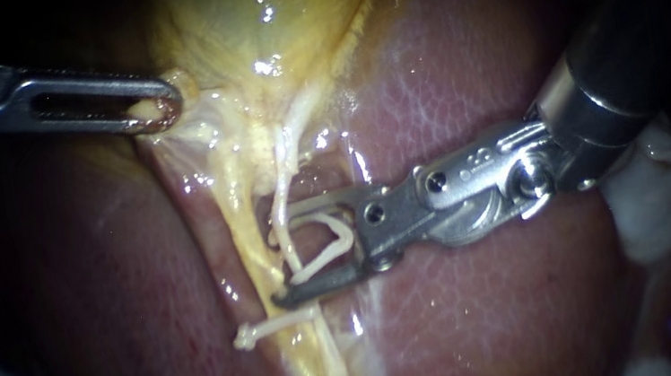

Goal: Clipping second clip left tube

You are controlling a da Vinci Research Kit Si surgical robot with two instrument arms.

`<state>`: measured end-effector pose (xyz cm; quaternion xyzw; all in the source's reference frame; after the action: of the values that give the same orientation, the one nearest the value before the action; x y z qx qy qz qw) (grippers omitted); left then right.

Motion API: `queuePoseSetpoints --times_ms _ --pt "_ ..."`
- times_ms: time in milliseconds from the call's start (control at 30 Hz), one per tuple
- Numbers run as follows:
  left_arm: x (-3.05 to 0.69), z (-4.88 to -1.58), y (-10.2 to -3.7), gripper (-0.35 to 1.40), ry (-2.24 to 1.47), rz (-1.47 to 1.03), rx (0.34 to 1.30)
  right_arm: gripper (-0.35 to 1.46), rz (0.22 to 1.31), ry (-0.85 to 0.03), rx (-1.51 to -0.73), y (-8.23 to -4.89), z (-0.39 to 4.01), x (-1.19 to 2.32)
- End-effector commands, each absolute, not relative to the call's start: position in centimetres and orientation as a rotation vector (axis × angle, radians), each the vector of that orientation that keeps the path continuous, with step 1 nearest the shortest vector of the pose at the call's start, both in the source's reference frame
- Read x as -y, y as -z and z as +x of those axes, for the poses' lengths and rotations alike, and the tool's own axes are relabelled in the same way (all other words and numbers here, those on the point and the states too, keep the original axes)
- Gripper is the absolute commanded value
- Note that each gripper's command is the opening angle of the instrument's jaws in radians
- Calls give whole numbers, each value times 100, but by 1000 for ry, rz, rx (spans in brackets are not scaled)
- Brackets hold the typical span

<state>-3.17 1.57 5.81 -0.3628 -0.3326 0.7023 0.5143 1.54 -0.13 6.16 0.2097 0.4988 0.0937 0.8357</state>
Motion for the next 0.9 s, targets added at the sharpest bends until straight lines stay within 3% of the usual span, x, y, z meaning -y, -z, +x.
queuePoseSetpoints --times_ms 33,900 --pt "-157 -317 -581 -35 -1688 -872 800 50 444 -198 -1056 -616 154 13" --pt "-156 -316 -580 -35 -1688 -872 800 50 481 -216 -1052 -624 91 1"
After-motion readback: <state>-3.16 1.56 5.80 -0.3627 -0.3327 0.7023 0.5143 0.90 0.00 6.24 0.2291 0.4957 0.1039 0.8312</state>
